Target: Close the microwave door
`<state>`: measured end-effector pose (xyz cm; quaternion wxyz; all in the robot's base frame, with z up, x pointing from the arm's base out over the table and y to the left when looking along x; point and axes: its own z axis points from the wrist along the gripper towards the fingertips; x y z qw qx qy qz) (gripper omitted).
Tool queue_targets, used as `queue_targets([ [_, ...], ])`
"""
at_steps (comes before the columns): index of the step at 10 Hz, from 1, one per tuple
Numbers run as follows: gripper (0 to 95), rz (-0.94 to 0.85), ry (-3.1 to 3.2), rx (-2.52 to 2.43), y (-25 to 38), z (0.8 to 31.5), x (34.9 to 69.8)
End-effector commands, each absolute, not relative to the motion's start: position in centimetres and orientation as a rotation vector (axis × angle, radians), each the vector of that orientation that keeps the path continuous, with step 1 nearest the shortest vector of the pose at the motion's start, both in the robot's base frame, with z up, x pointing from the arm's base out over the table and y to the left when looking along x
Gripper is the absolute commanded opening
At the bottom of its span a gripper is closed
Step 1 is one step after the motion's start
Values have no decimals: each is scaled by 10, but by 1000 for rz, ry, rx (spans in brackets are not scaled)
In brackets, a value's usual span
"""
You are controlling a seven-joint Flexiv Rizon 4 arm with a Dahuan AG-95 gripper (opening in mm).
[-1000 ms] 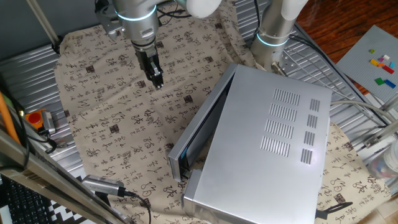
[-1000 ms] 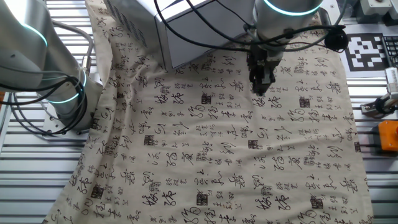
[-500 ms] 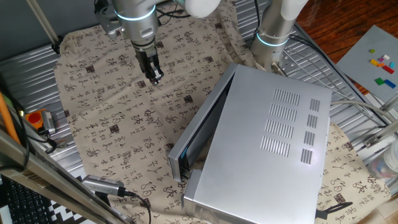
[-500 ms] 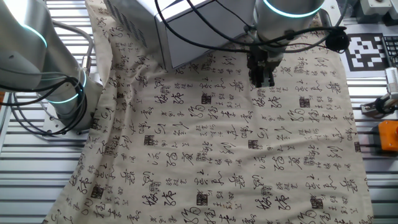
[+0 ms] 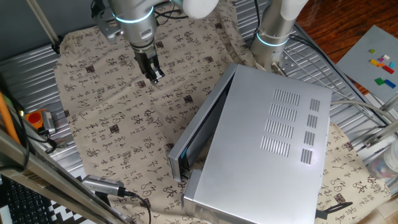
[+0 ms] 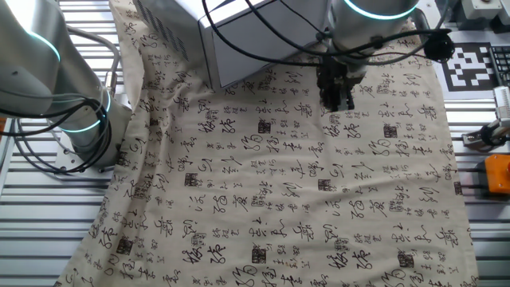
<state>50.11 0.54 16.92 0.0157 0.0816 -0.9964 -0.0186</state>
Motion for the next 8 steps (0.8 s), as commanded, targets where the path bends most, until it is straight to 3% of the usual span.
queue_targets([
  [1, 0, -48, -3094, 244, 13, 166, 502],
  [5, 0, -51, -3087, 191, 64, 169, 503],
  [8, 0, -67, -3092, 220, 68, 174, 502],
])
